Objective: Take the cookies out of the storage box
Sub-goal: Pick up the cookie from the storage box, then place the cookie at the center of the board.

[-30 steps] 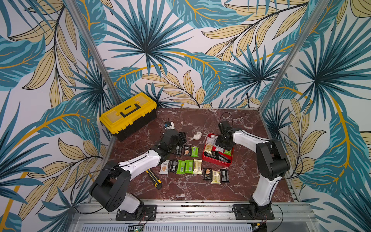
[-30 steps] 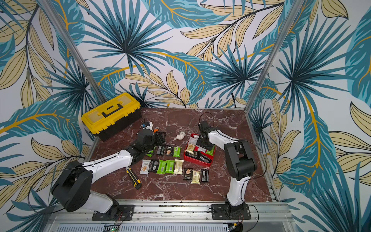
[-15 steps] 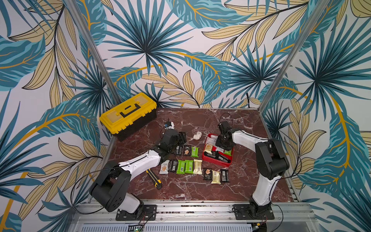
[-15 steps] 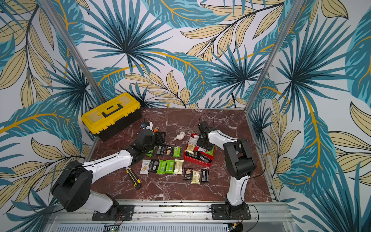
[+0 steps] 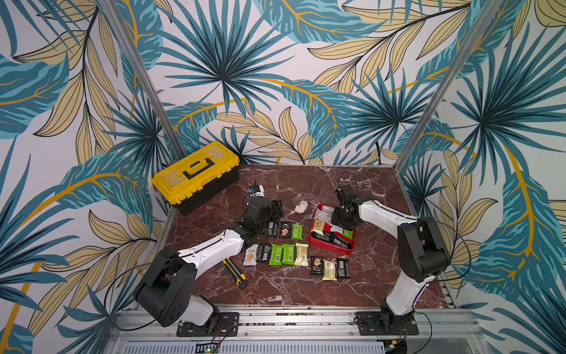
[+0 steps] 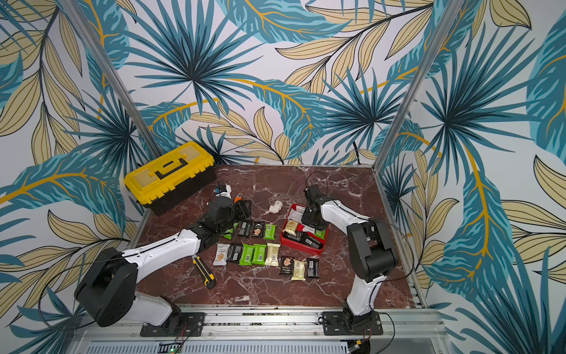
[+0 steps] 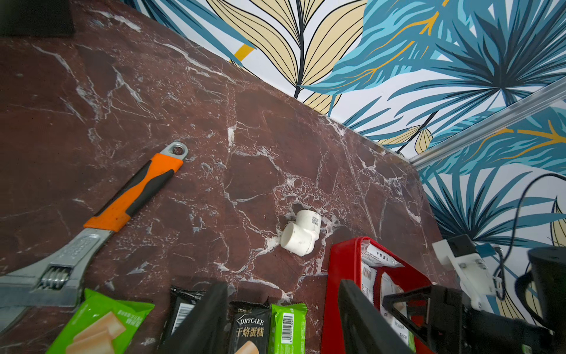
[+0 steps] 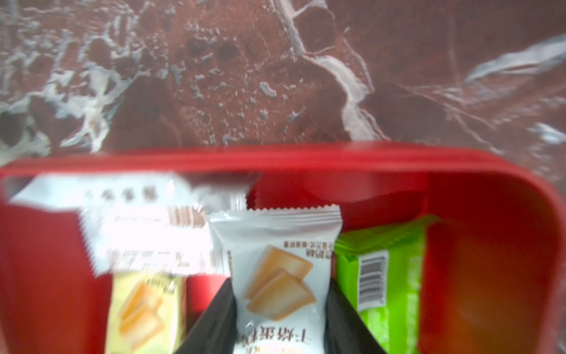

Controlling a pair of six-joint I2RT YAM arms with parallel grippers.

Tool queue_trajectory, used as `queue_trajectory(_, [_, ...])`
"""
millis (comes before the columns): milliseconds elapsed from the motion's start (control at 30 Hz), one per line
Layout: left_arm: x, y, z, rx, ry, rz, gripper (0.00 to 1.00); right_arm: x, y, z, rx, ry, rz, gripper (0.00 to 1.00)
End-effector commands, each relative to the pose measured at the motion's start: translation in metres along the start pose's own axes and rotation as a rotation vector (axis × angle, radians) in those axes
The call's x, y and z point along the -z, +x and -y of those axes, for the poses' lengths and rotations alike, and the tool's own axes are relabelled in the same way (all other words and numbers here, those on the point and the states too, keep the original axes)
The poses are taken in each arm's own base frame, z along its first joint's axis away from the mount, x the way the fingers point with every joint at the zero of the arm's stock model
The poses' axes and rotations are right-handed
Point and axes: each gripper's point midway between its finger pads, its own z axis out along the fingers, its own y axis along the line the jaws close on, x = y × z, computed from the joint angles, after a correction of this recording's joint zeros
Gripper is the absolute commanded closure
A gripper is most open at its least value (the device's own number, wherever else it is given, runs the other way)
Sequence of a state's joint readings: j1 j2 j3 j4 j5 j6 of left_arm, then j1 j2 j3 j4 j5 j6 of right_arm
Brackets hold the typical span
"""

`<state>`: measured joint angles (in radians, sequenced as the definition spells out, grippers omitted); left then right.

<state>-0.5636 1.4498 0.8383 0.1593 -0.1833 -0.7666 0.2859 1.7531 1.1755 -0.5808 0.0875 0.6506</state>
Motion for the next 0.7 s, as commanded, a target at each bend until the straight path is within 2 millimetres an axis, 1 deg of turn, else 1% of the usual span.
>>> queue_trajectory(0, [0.009, -0.018, 0.005, 0.001, -0.005, 0.051, 0.37, 0.018, 0.015, 0.012, 0.034, 0.014, -0.030, 0.55])
queue_trajectory(167, [0.012, -0.017, -0.004, 0.023, -0.049, 0.046, 0.38, 0.042, 0.018, 0.006, 0.048, -0.025, -0.015, 0.55])
queue_trajectory(300, [0.015, -0.014, -0.016, 0.044, -0.100, 0.032, 0.37, 0.059, 0.018, -0.011, 0.070, -0.067, 0.002, 0.55])
queue_trajectory(367, [0.017, -0.013, -0.023, 0.061, -0.125, 0.030, 0.38, 0.066, 0.017, -0.025, 0.086, -0.094, 0.011, 0.55])
queue_trajectory(500, [0.026, -0.012, -0.041, 0.105, -0.181, 0.032, 0.38, 0.079, 0.017, -0.067, 0.143, -0.154, 0.025, 0.55])
queue_trajectory(600, [0.035, -0.011, -0.056, 0.132, -0.225, 0.034, 0.38, 0.082, 0.019, -0.102, 0.191, -0.187, 0.024, 0.55])
queue_trajectory(667, [0.042, -0.010, -0.066, 0.147, -0.247, 0.041, 0.38, 0.080, 0.020, -0.122, 0.217, -0.204, 0.023, 0.55])
